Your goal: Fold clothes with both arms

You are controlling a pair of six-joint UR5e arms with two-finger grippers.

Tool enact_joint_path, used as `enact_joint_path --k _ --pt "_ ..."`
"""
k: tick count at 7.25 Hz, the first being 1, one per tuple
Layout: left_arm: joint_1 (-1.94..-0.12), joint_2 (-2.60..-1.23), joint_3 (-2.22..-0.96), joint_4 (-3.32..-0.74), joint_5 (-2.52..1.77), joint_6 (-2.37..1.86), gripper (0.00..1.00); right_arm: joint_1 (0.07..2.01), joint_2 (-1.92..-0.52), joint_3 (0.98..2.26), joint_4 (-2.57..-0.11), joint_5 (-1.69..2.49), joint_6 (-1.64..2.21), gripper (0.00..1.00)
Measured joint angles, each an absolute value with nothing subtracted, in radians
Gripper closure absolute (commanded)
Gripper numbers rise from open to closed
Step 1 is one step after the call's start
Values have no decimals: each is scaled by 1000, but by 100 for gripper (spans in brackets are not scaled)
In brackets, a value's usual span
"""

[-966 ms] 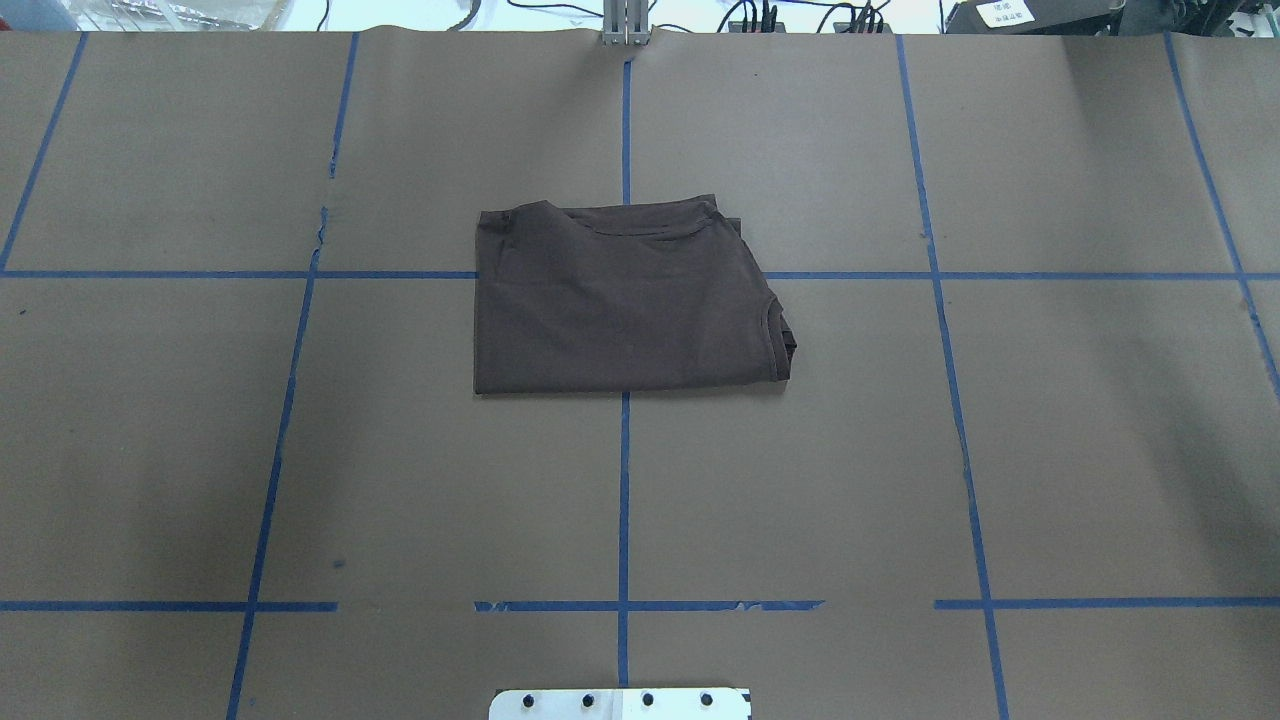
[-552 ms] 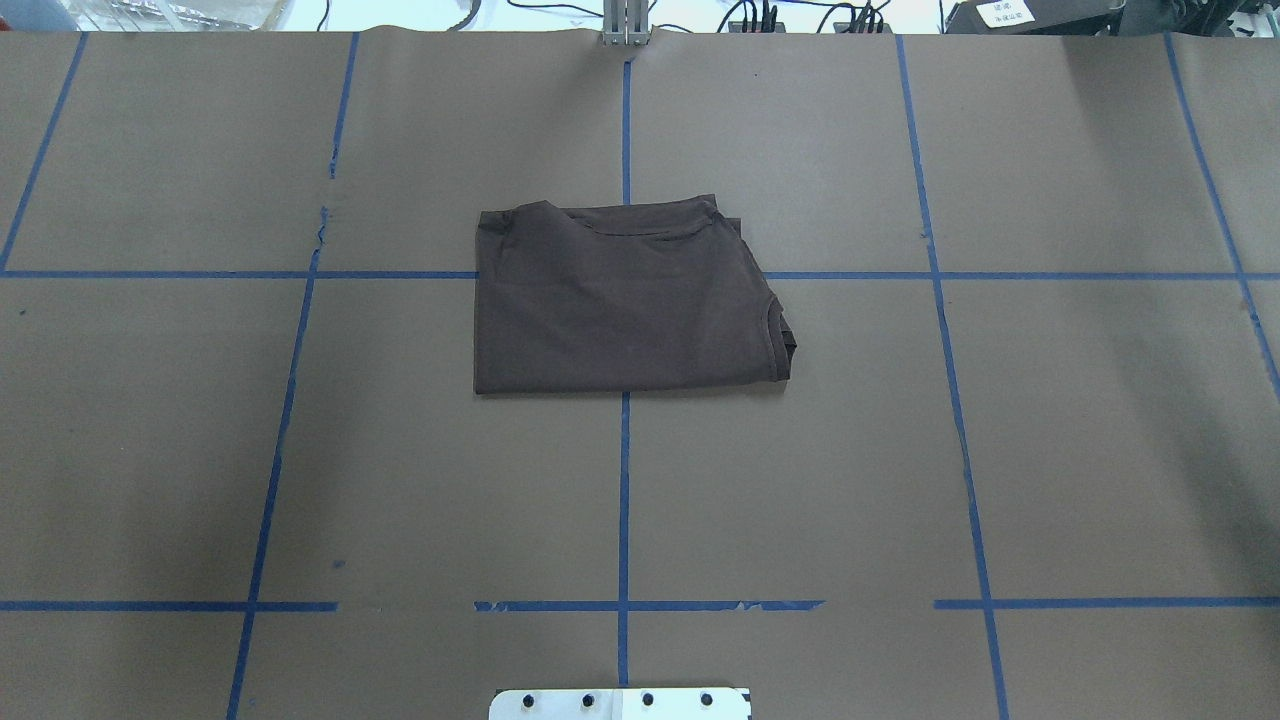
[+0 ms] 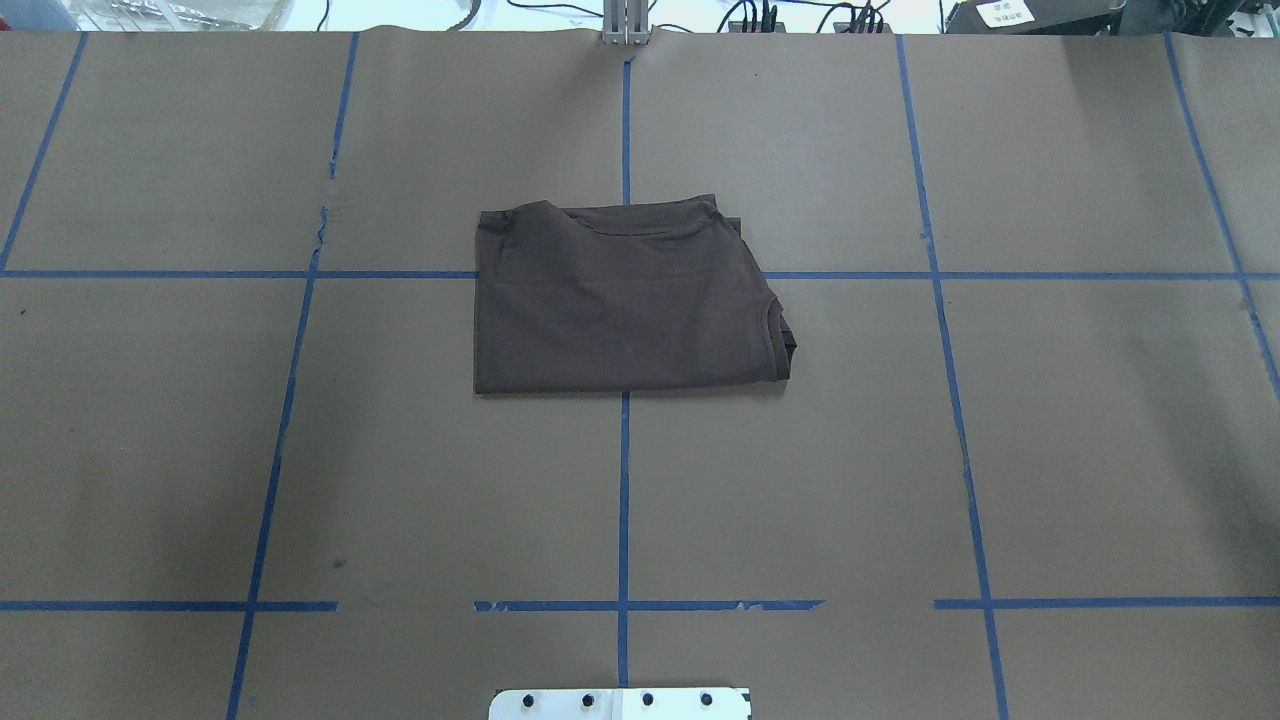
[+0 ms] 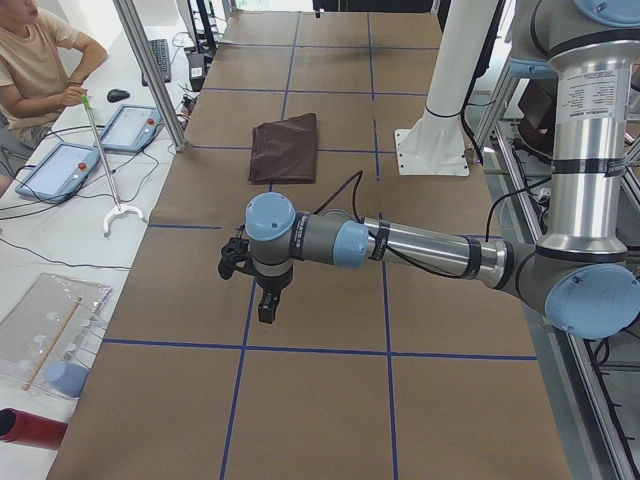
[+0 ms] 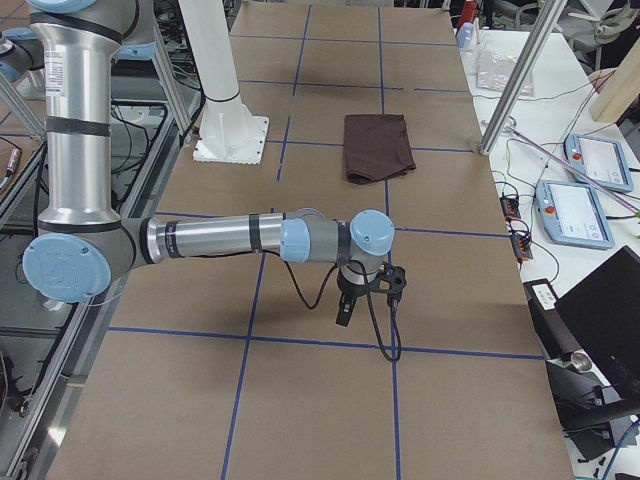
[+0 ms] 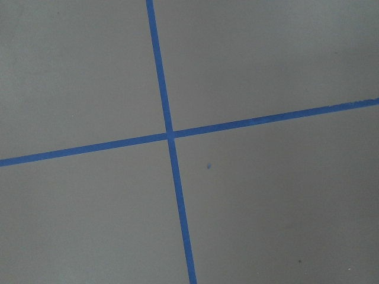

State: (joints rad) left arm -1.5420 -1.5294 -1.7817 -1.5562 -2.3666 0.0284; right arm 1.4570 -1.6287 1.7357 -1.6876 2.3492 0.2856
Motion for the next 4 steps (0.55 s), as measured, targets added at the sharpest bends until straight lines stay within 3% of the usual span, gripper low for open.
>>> enact_joint_path --k 4 --pt "-1543 -1515 -1751 -1548 -2364 26 0 1457 -1629 1735 -1687 2351 283 0"
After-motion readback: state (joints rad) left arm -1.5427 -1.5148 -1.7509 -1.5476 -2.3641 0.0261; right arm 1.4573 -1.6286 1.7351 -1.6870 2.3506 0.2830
